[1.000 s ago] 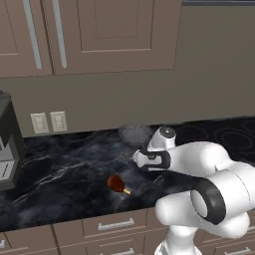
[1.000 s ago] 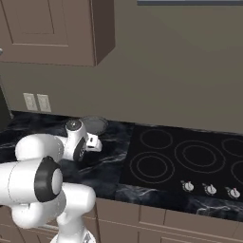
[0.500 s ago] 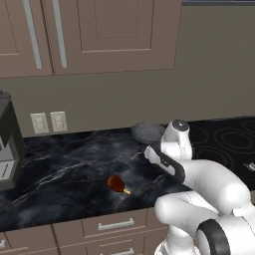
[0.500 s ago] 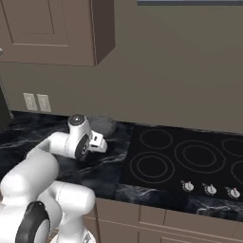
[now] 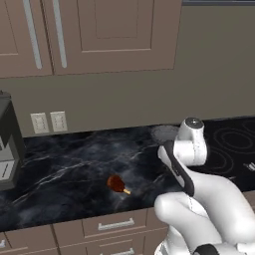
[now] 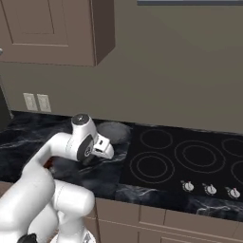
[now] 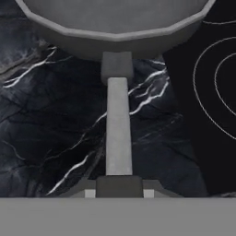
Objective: Place both pans onto different burners. Then place the lime and the steak on different pans.
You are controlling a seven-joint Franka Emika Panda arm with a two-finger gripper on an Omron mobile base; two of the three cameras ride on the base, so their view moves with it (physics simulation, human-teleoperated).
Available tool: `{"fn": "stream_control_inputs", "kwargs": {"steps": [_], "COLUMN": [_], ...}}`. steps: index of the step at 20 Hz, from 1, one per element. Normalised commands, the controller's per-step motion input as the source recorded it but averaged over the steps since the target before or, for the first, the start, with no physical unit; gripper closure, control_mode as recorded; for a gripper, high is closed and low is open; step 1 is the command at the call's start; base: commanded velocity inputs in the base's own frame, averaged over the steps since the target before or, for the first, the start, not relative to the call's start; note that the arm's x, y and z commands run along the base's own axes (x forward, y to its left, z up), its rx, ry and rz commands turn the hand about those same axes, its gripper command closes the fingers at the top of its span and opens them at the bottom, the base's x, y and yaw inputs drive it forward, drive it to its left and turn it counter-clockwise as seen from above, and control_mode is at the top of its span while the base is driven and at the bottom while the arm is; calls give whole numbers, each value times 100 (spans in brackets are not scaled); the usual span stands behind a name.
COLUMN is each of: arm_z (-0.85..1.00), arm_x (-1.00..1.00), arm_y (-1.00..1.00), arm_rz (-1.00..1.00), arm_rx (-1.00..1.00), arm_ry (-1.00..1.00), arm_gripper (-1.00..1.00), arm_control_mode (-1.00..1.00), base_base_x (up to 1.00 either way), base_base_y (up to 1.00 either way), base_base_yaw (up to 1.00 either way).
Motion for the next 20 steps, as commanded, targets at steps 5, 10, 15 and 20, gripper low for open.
{"fn": "stream_control_inputs", "kwargs": {"steps": [5,10,15,20], "arm_z": [9,1,0,0], "arm_x": [-43,-42,-41,-28], "arm_y": [-44,-43,-38,-35], "arm_rz": [-13,-15,-15,-14], "arm_rx": [-2,-2,0,1], "arm_ry": [0,0,3,8], "arm_gripper": [100,100,100,100], "arm_control_mode": [-100,-100,-100,-100], "base_base_x": [0,0,0,0], "base_base_y": [0,0,0,0], "base_base_yaw": [0,0,0,0]}}
